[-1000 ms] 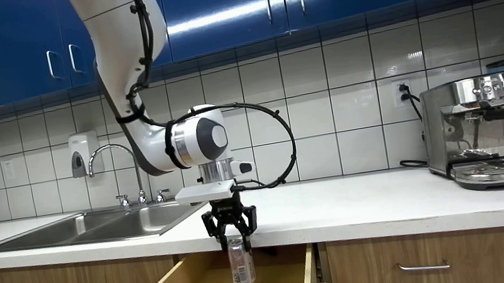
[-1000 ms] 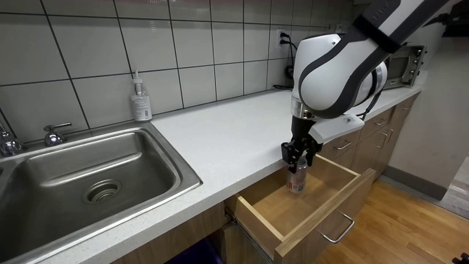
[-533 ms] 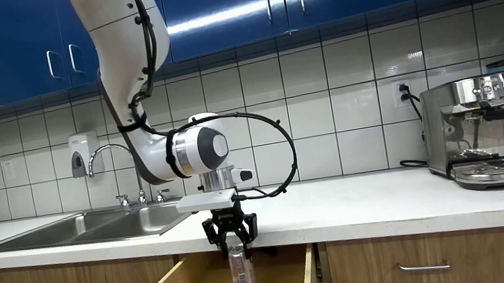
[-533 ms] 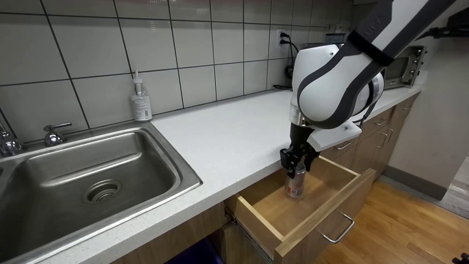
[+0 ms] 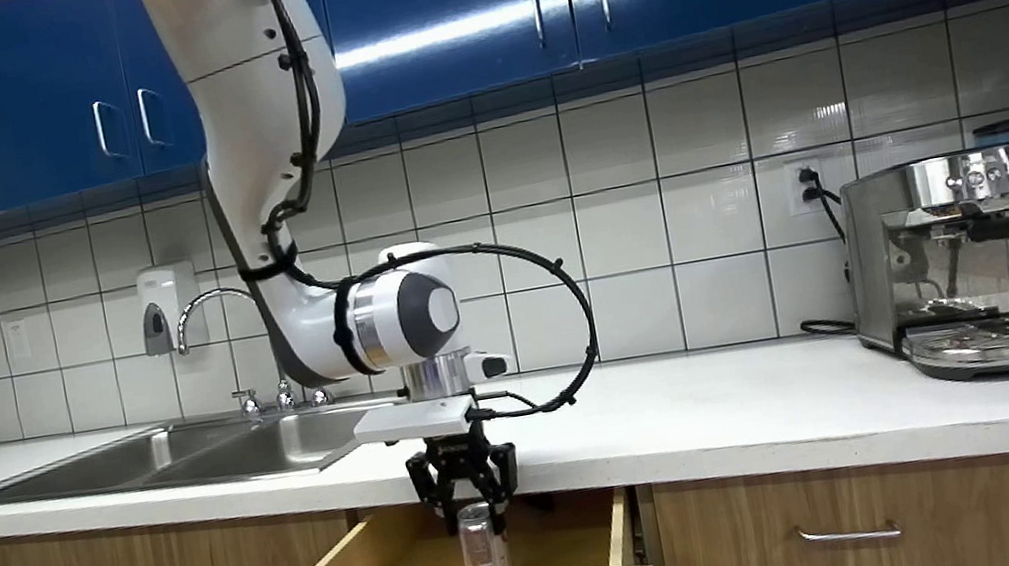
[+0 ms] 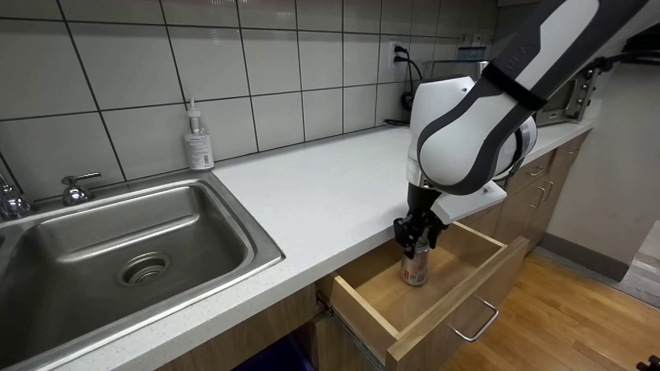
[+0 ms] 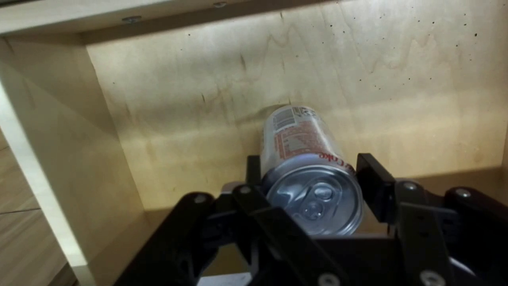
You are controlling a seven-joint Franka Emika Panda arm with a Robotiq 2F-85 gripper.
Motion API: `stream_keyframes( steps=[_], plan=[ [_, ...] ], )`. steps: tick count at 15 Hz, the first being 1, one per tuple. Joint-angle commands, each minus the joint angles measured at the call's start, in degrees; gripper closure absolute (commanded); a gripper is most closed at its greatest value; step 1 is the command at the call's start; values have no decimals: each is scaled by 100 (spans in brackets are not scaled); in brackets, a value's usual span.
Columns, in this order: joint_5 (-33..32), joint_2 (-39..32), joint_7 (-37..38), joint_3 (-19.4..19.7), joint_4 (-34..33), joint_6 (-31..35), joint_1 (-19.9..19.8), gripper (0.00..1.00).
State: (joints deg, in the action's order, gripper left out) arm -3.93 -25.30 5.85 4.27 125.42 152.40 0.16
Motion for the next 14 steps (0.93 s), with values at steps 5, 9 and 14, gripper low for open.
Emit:
stream_keyframes(
  steps=[5,9,14],
  plan=[
    [-113,-99,82,101,-61,58,121,63],
    [-123,-74,90,114,-36,46,145,63],
    [-156,84,94,120,37,-11,188,0]
  ],
)
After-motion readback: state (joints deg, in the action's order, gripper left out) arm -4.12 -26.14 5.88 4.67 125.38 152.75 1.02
